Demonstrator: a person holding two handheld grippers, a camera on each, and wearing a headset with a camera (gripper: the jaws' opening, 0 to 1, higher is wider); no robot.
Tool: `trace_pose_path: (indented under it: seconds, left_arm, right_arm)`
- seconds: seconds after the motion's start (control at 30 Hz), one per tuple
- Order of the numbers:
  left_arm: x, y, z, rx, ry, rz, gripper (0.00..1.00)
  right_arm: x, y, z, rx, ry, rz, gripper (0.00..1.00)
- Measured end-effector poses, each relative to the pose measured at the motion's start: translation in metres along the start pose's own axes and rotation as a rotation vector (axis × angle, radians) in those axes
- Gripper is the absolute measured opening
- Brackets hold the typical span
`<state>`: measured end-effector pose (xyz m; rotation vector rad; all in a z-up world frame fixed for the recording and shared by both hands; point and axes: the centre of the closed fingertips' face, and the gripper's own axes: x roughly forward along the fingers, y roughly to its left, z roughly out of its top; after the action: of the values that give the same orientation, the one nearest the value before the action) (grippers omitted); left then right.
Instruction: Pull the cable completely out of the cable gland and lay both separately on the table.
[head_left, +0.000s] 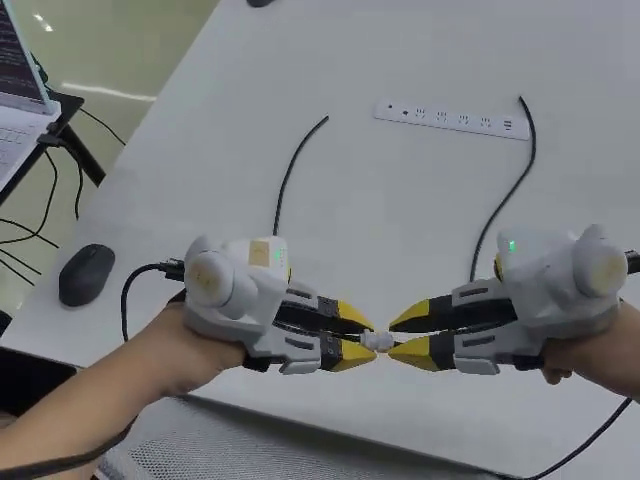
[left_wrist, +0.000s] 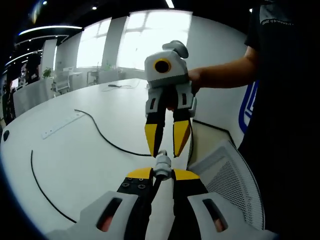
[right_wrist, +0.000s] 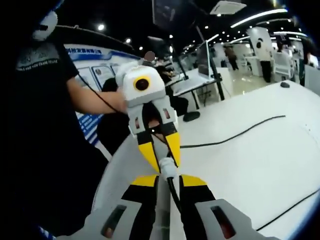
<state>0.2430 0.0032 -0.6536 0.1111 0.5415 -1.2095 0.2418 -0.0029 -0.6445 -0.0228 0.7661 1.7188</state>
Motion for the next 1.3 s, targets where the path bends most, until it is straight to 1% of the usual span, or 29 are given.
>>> trace_pose_path:
  seconds: [0.03,0.13,0.23,0.27,0.33,0.43,0.53,0.63,0.7,0.73,0.83,0.9,1.0,1.1,1.2,1.3]
  left_arm:
    - [0.0,0.001,0.001,0.003,0.002,0.004,0.14]
    - [0.0,0.005,0.0,0.029,0.018,0.009,0.14]
    - [-0.001,0.007,0.005,0.035,0.007,0.015,0.14]
    - [0.0,0.008,0.007,0.039,0.006,0.016,0.14]
    - [0.001,0.009,0.009,0.046,0.003,0.017,0.14]
    - [0.005,0.007,0.012,0.062,0.013,0.024,0.14]
    - [0.007,0.006,0.014,0.07,0.02,0.025,0.14]
    - [0.009,0.004,0.017,0.077,0.026,0.024,0.14]
    - [0.01,0.004,0.018,0.08,0.028,0.031,0.14]
    - [0.011,0.004,0.018,0.081,0.029,0.034,0.14]
    - [0.012,0.006,0.018,0.072,0.035,0.038,0.14]
    - [0.011,0.008,0.019,0.073,0.032,0.038,0.14]
    - [0.013,0.009,0.021,0.074,0.029,0.034,0.14]
    - [0.015,0.01,0.022,0.077,0.027,0.03,0.14]
    - [0.017,0.016,0.021,0.047,0.027,0.043,0.14]
    - [0.019,0.014,0.02,0.033,0.024,0.034,0.14]
  right_arm:
    - [-0.001,-0.001,0.001,0.034,-0.014,0.024,0.13]
    - [-0.001,-0.011,0.005,0.088,-0.037,0.033,0.14]
    - [-0.001,-0.01,0.017,0.195,-0.108,0.093,0.17]
    - [-0.001,-0.01,0.015,0.203,-0.101,0.103,0.17]
    - [0.0,-0.011,0.013,0.221,-0.087,0.123,0.15]
    - [0.001,-0.007,0.013,0.275,-0.079,0.161,0.14]
    - [0.001,-0.008,0.008,0.281,-0.057,0.171,0.14]
    - [0.001,-0.005,0.007,0.309,-0.048,0.201,0.12]
    - [0.001,-0.003,0.004,0.336,-0.025,0.222,0.1]
    - [0.001,-0.003,0.004,0.332,-0.025,0.221,0.09]
    - [0.0,-0.004,0.005,0.318,-0.024,0.217,0.08]
    - [-0.002,-0.005,0.005,0.306,-0.036,0.217,0.08]
    - [-0.004,-0.006,0.005,0.344,-0.048,0.228,0.08]
    - [-0.006,-0.007,0.006,0.4,-0.057,0.238,0.08]
    - [-0.007,-0.011,0.006,0.344,-0.078,0.209,0.07]
    - [-0.008,-0.011,0.004,0.238,-0.064,0.182,0.07]
